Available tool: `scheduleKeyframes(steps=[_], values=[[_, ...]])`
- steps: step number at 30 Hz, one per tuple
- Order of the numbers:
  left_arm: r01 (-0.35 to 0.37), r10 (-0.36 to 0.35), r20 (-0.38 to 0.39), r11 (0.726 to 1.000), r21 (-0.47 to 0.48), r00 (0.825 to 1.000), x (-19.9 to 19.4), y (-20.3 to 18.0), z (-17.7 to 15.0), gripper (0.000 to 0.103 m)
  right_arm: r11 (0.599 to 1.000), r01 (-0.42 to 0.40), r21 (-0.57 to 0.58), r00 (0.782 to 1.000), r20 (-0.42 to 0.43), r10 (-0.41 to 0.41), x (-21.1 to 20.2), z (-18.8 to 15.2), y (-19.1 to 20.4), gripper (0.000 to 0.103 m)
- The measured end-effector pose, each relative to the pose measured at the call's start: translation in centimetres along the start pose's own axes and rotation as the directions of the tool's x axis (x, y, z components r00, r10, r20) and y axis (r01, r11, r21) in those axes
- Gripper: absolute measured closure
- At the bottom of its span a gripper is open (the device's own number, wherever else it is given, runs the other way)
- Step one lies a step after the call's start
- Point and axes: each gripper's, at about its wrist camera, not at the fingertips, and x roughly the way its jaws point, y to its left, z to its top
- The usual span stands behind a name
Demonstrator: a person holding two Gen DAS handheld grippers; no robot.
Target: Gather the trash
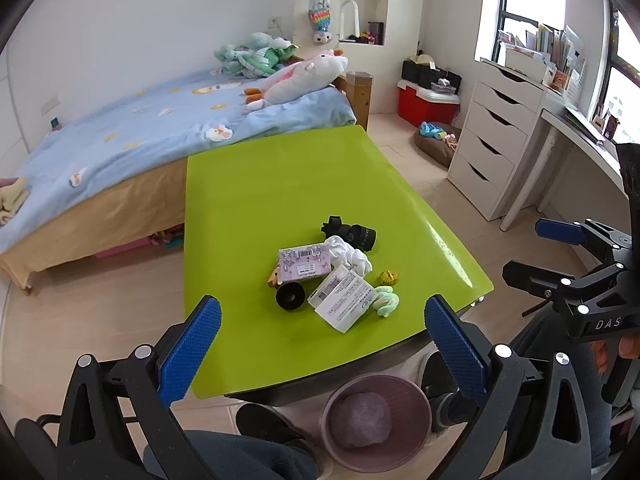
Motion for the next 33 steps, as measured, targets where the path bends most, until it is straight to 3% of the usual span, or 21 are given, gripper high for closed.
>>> scheduleKeyframes(steps=[9, 20, 31, 33], values=[[-0.005, 0.004, -0.007, 1.0, -0.023, 1.0, 0.8, 1.6, -0.3, 0.005, 0.999, 0.008, -0.053, 0.998, -0.058, -0.011, 2.4, 0.3, 2.1, 0.003], [-0.033, 0.03, -0.049, 0.997, -0.071, 0.998, 1.3, 4.4, -1.0, 0.005, 0.974, -0.02, -0.224, 0.974, -0.224, -0.031, 12.4, 1.1, 6.1, 0.003], [-0.058, 0.048, -0.08, 0.991, -0.124, 0.996, 1.1, 6.9, -2.1, 0.005, 0.919, 0.025, -0.394, 0.94, -0.304, -0.156, 18.7, -0.7, 10.4, 0.003], [-0.059, 0.049, -0.084, 0.99, -0.129, 0.995, 1.1, 7.0, -2.1, 0.005, 0.912, 0.035, -0.409, 0.941, -0.295, -0.168, 19.0, -0.9, 10.6, 0.012]])
